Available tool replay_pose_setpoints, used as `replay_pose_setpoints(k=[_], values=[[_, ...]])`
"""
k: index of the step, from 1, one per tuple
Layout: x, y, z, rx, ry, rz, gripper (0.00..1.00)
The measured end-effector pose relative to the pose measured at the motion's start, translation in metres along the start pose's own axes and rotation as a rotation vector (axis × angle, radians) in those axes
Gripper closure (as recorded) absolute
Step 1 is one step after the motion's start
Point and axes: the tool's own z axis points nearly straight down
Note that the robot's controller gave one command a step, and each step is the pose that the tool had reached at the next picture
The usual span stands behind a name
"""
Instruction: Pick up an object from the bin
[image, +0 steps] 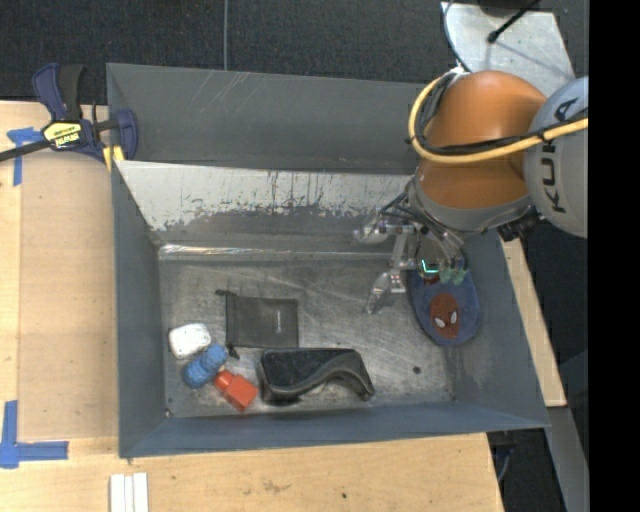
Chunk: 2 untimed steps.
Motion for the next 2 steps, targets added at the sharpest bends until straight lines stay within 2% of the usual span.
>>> replay_pose_setpoints(k=[1,2], values=[[0.037,0.106,0.053,-0.003,-0.002,-0.059,0.0],[0.059,0.093,0.087,-0.006,-0.032,0.029,0.0]])
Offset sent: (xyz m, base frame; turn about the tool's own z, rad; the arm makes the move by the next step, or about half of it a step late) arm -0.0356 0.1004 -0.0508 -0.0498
